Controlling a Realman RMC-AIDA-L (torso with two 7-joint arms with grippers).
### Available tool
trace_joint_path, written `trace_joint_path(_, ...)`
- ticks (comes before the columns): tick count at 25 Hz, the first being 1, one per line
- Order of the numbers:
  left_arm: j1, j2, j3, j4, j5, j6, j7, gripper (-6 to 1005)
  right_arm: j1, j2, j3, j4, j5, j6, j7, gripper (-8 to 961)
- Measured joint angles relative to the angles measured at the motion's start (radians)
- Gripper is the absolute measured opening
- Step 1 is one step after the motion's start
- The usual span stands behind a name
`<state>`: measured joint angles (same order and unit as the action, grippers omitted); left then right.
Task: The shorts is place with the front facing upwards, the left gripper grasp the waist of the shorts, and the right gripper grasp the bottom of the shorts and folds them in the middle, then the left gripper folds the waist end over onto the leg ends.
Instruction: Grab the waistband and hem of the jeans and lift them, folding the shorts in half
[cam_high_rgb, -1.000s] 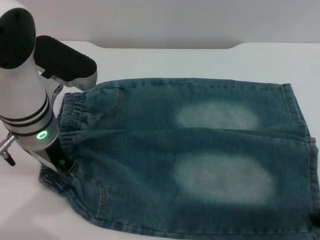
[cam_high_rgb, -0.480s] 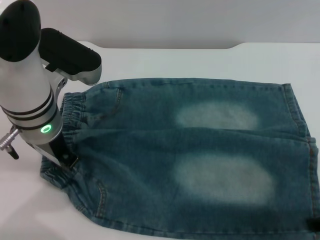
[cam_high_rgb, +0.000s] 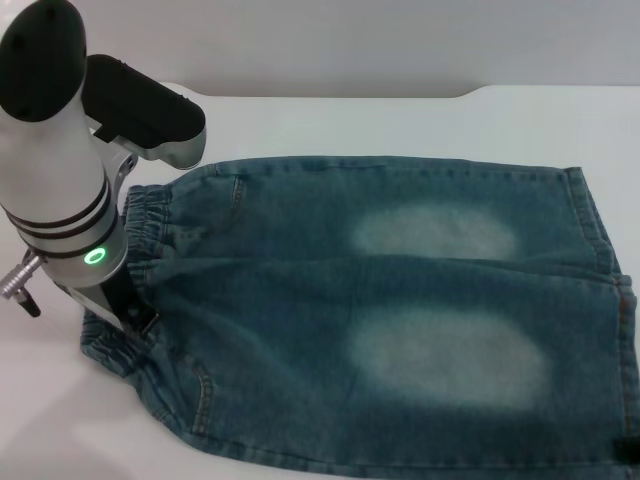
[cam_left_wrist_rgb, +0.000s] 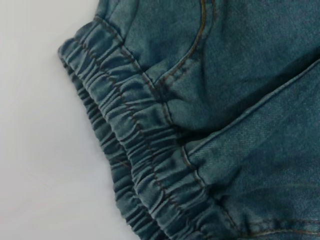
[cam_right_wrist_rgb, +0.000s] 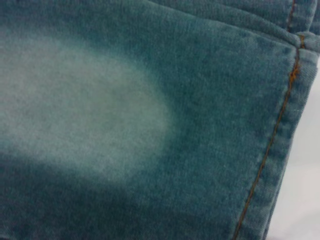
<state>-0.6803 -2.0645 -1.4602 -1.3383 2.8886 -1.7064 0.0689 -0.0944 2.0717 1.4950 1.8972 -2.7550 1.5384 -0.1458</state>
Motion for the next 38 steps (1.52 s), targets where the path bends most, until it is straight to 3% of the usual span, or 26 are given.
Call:
trace_joint_path(26, -0.010, -0.001, 0.001, 0.010, 0.000, 0.002, 0.004, 39, 0.011, 0.001, -0.018, -0.059, -0.007, -0.007, 0.002, 446)
trace_joint_path(31, -0.010, -0.001, 0.001, 0.010, 0.000, 0.003, 0.005, 39, 0.015, 0.000, -0.020, -0.070, -0.005, -0.007, -0.002, 248)
trace_joint_path(34, -0.010, 0.000, 0.001, 0.010, -0.001, 0.004, 0.007, 39, 0.012, 0.000, -0.017, -0.060, -0.001, -0.004, -0.011, 82)
trace_joint_path(38, -0.007, 0.000, 0.001, 0.009, -0.002, 0.011, 0.004, 39, 0.005, 0.001, -0.016, -0.021, 0.000, -0.006, -0.017, 81)
